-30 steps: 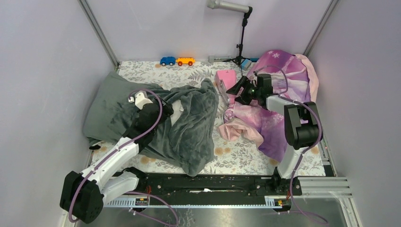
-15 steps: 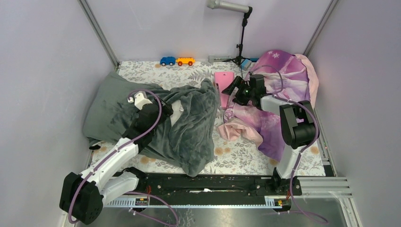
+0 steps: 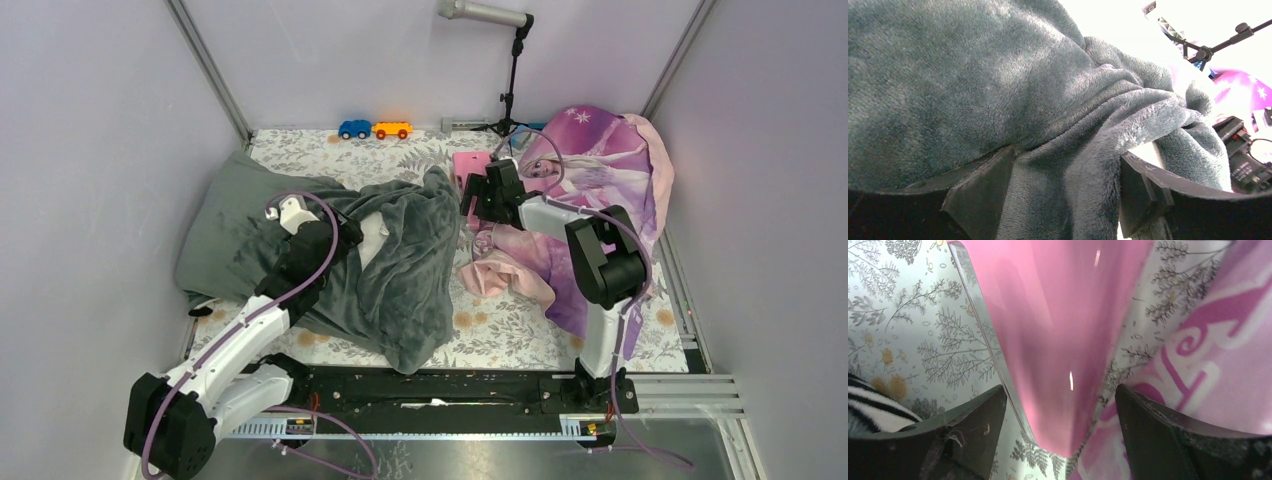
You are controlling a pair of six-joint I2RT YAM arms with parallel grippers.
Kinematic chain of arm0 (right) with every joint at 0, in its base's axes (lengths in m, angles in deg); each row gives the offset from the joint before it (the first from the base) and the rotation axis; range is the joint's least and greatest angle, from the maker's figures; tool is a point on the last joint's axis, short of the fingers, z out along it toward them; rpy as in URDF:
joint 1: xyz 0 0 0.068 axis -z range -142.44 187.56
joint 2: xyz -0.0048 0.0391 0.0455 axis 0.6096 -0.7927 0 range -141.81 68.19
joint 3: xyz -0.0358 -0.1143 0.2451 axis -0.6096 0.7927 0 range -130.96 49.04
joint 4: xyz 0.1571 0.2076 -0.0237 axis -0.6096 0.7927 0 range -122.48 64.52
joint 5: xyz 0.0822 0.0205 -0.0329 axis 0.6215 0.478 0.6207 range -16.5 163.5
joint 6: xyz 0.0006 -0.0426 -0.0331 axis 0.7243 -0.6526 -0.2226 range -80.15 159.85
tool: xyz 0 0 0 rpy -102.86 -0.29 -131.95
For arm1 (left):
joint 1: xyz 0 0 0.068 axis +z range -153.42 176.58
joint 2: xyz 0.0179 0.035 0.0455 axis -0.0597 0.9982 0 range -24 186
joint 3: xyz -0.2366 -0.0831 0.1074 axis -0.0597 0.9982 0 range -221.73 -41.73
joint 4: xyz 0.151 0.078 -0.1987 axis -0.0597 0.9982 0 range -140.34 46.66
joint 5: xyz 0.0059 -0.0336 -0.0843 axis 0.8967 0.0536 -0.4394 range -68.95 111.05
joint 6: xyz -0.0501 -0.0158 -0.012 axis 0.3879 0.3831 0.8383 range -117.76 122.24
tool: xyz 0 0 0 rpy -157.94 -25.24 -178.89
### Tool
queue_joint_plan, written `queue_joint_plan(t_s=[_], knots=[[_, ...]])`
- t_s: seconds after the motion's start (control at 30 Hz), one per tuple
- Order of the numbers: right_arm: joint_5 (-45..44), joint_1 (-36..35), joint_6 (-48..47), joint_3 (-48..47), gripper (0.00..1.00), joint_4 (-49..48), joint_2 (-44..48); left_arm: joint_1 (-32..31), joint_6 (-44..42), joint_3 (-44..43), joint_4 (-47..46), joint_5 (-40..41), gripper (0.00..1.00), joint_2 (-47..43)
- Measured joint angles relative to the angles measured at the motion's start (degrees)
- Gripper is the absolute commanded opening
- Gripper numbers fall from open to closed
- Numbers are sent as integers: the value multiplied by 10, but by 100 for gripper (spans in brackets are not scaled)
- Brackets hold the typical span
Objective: Remove the pillowcase from the pillow
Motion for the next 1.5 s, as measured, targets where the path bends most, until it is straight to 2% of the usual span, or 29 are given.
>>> queue_joint_plan(t_s=[0.07, 0.2, 0.43, 0.57, 0.63, 0.7, 0.8, 0.87, 1.0, 1.2, 1.37, 1.5], knots=[[-4, -2, -6, -22, 79, 8, -22, 0, 0, 0, 0, 0, 77, 0], [-21, -7, -12, -86, 60, 47, -68, 0, 0, 0, 2, -1, 76, -5], [-34, 10, -27, -259, 56, 126, -166, 0, 0, 0, 16, -7, 76, -33], [-33, 37, -40, -367, 63, 151, -233, -1, 0, 0, 18, -8, 76, -35], [-28, 47, -43, -430, 77, 174, -269, -2, -2, 0, 18, -9, 75, -35], [-21, 50, -43, -484, 97, 218, -293, -3, -5, 0, 19, -10, 75, -33], [-19, 50, -56, -559, 100, 243, -323, -6, -16, -5, 26, -13, 76, -30], [-16, 50, -62, -576, 100, 253, -321, -10, -28, -17, 40, -17, 79, -27], [-11, 47, -79, -519, 100, 257, -254, -27, -56, -67, 93, -19, 84, -16], [-14, 19, -93, -297, 99, 240, -24, -68, -97, -167, 183, 0, 85, 17], [1, -15, -92, -195, 100, 212, 145, -74, -120, -195, 219, 2, 85, 24], [17, -33, -85, -132, 100, 196, 217, -75, -131, -200, 236, -5, 83, 24]])
